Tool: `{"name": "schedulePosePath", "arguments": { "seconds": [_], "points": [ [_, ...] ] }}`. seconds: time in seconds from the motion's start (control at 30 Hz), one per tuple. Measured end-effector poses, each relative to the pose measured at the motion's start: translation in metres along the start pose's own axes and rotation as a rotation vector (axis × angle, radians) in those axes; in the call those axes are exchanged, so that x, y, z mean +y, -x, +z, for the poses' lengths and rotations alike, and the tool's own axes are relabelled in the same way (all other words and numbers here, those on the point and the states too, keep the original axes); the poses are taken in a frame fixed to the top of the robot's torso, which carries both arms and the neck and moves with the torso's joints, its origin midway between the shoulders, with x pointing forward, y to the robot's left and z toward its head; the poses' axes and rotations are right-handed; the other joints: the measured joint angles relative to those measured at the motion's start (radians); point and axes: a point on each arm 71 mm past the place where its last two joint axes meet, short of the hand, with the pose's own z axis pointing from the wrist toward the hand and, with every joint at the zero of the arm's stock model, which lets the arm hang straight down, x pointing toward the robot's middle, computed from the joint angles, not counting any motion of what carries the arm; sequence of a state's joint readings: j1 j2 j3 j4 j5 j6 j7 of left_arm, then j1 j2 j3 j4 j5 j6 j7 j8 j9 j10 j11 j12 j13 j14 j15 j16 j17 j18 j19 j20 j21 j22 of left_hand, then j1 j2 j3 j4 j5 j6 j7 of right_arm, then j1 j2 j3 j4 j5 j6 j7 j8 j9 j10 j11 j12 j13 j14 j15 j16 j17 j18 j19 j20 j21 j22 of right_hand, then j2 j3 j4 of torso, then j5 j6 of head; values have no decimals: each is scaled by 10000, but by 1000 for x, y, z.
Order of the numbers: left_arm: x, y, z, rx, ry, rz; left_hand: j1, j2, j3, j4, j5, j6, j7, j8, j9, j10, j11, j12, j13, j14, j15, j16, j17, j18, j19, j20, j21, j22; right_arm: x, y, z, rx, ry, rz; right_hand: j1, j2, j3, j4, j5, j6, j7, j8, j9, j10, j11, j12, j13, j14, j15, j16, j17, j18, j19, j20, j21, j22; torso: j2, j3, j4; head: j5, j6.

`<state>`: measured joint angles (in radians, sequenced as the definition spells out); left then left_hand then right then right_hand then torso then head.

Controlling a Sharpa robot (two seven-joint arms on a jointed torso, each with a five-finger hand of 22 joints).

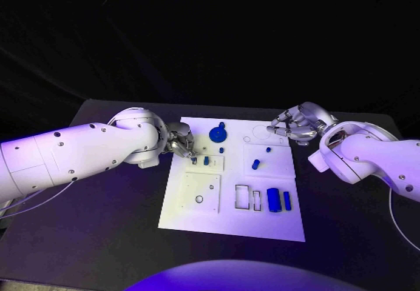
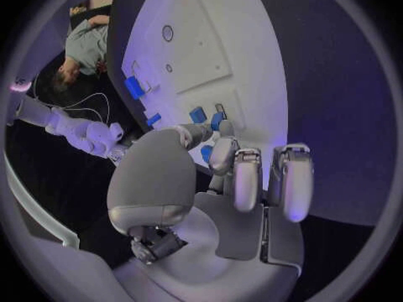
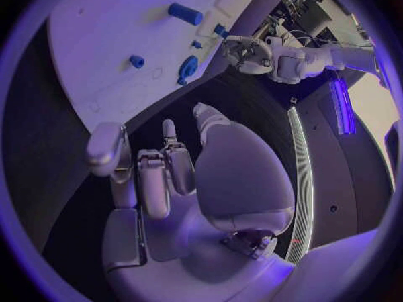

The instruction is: Assemble the parts on the task board

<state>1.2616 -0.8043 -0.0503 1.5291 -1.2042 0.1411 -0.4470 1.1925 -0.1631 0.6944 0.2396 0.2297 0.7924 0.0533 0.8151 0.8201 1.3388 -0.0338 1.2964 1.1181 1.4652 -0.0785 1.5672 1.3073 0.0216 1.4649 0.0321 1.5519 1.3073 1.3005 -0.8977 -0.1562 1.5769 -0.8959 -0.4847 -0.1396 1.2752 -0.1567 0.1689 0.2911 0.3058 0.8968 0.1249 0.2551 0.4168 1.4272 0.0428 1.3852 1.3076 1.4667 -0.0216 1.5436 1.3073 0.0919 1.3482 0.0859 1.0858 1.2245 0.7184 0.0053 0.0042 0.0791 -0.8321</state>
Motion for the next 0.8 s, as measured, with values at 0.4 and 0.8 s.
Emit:
{"name": "schedulePosePath", "arguments": {
  "seconds": [0.4,0.8],
  "points": [
    [-1,-6,1,121,112,-27,-17,-17,1,0,2,146,-69,-3,18,0,0,0,0,0,0,0,8,0,0,0,0,0,1,-1,0,11,15,8,0,0,0,0,0,0,0,0,-1,0,0,0,-1,0,0,0,0,0,0,0,0,0,-2,0,-1,22,9],
    [-1,-8,1,174,197,-20,-12,-11,1,-1,60,199,-57,2,17,-1,1,0,-8,-1,0,0,7,1,0,1,0,0,0,-1,-1,9,13,11,0,0,15,-15,0,0,0,0,1,0,0,0,-1,0,0,0,0,0,0,0,0,0,4,1,-1,39,-42]
  ]
}}
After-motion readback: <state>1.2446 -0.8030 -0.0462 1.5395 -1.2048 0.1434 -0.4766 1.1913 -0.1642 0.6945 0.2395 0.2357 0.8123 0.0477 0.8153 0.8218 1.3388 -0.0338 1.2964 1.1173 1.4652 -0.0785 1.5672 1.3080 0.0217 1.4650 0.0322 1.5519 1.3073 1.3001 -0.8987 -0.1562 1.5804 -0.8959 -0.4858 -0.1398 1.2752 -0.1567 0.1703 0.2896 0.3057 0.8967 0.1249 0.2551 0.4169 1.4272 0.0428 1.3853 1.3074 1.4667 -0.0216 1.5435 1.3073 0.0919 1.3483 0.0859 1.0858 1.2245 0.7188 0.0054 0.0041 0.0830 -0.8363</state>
